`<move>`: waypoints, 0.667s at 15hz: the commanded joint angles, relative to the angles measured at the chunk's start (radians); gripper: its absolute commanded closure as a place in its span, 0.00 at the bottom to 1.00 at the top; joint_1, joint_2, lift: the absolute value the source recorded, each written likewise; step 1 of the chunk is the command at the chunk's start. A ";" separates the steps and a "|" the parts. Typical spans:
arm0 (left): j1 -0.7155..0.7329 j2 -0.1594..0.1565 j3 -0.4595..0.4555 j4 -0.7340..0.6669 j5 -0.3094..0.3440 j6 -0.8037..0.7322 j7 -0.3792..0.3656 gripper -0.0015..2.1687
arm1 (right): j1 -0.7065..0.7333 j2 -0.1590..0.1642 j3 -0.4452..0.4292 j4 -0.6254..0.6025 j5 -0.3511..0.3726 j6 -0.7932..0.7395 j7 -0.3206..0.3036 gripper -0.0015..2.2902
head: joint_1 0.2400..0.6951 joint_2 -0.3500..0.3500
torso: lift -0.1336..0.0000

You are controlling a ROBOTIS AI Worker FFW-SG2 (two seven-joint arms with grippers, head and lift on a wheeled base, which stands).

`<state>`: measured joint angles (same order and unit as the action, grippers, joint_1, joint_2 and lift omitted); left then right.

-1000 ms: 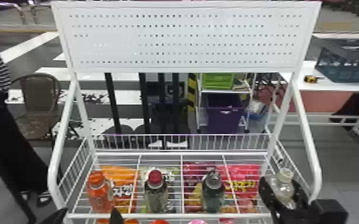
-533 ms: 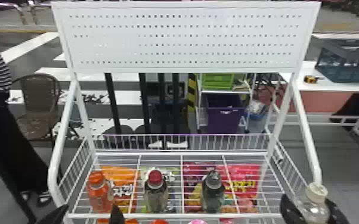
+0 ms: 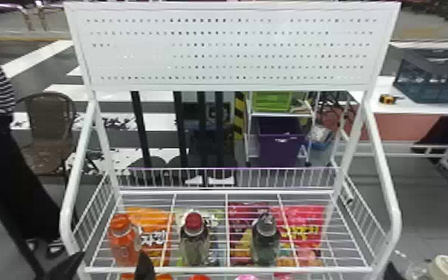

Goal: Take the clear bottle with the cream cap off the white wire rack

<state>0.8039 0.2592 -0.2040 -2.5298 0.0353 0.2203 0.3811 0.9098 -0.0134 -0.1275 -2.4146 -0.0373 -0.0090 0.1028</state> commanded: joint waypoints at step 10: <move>0.018 0.000 -0.003 -0.012 -0.005 0.003 0.005 0.07 | 0.021 0.006 0.006 -0.003 -0.009 -0.059 0.000 0.64 | 0.57 0.50 | 1.00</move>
<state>0.8210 0.2592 -0.2050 -2.5403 0.0307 0.2232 0.3858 0.9252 -0.0077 -0.1211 -2.4134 -0.0460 -0.0608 0.1028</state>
